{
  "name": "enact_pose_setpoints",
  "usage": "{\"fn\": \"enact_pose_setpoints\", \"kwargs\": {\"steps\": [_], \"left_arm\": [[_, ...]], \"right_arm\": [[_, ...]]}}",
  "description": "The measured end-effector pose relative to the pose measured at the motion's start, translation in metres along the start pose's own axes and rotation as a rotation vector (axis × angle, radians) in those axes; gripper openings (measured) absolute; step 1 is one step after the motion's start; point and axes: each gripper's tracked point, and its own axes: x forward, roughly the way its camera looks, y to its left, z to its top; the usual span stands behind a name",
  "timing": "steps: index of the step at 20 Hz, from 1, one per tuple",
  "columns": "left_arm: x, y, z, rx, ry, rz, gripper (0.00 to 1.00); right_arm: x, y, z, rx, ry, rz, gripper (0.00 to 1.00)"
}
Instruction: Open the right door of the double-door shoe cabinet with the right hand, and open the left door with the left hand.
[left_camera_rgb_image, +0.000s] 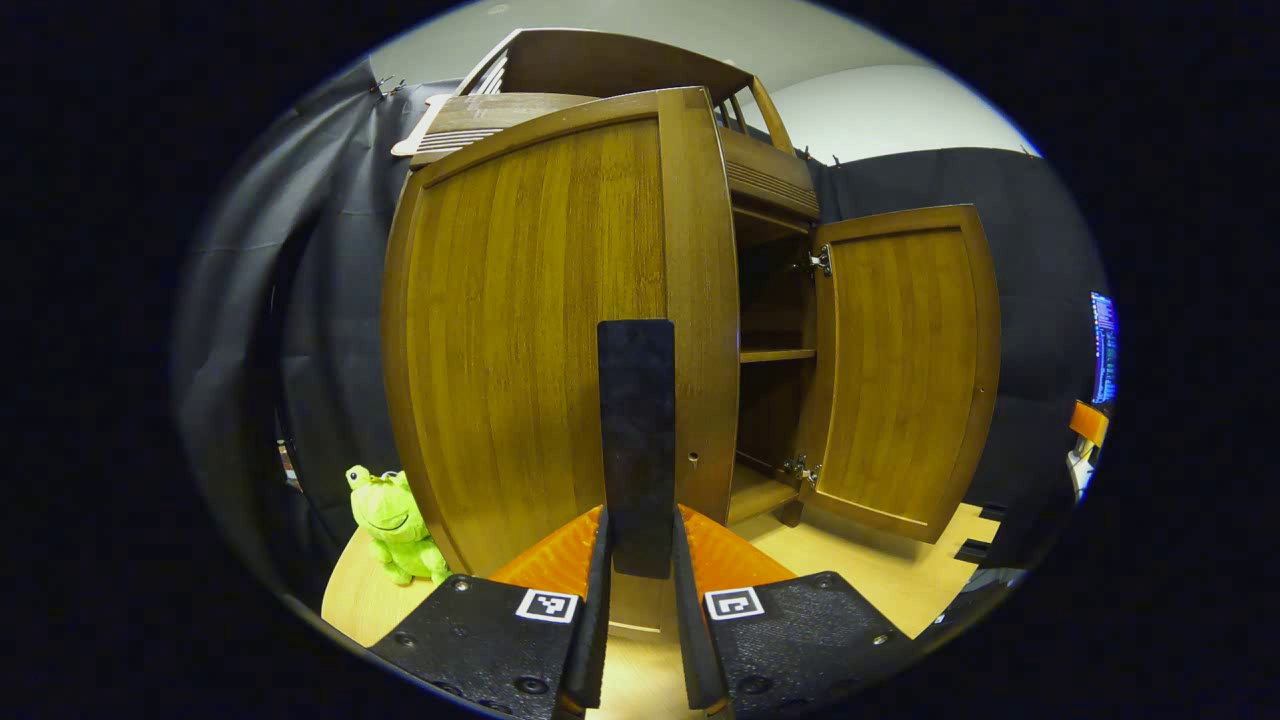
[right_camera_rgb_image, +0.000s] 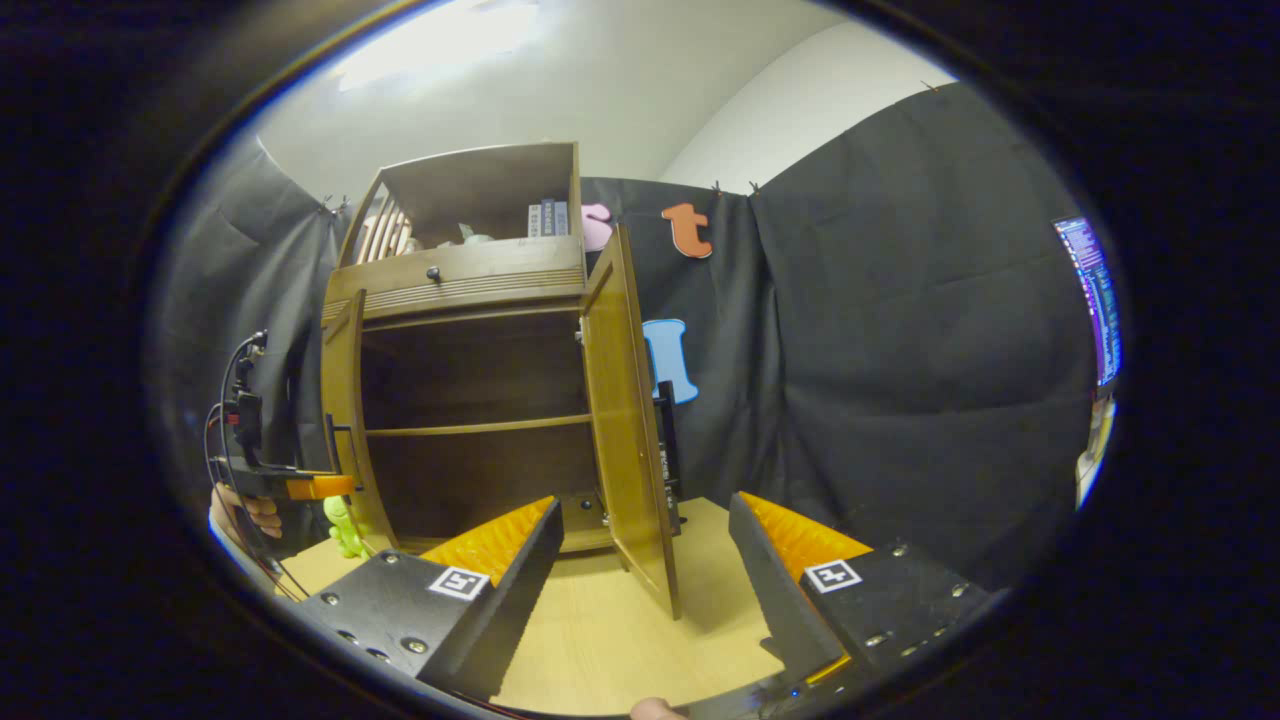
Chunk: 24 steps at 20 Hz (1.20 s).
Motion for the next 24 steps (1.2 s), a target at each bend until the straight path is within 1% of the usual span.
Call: {"fn": "enact_pose_setpoints", "kwargs": {"steps": [3,9,11,12,15,18,20,21,22,24], "left_arm": [[-0.015,0.006,0.001,-0.004,-0.014,0.008,0.32],[-0.045,0.024,0.000,-0.041,-0.024,0.034,0.32],[-0.056,0.032,-0.002,-0.047,-0.032,0.050,0.31],[-0.061,0.035,-0.002,-0.045,-0.036,0.054,0.30],[-0.075,0.047,-0.002,-0.041,-0.044,0.076,0.29],[-0.090,0.070,0.000,-0.003,-0.059,0.115,0.28],[-0.095,0.079,0.001,0.008,-0.062,0.119,0.27],[-0.099,0.085,0.001,0.009,-0.058,0.118,0.27],[-0.102,0.094,0.002,0.011,-0.060,0.126,0.27],[-0.108,0.113,0.004,0.008,-0.070,0.161,0.27]], "right_arm": [[-0.002,0.004,0.004,-0.009,-0.010,0.010,0.99],[0.000,0.027,0.004,-0.035,-0.008,0.058,0.99],[0.002,0.039,0.004,-0.041,-0.004,0.074,1.00],[0.002,0.042,0.004,-0.043,-0.002,0.079,0.99],[0.003,0.052,0.001,-0.040,0.005,0.101,0.99],[0.003,0.063,0.004,-0.044,0.003,0.123,0.99],[0.005,0.068,0.006,-0.038,0.000,0.133,0.99],[0.006,0.071,0.004,-0.035,0.003,0.138,0.95],[0.005,0.073,0.003,-0.032,0.007,0.144,0.99],[0.005,0.075,0.002,-0.035,0.007,0.152,0.99]]}}
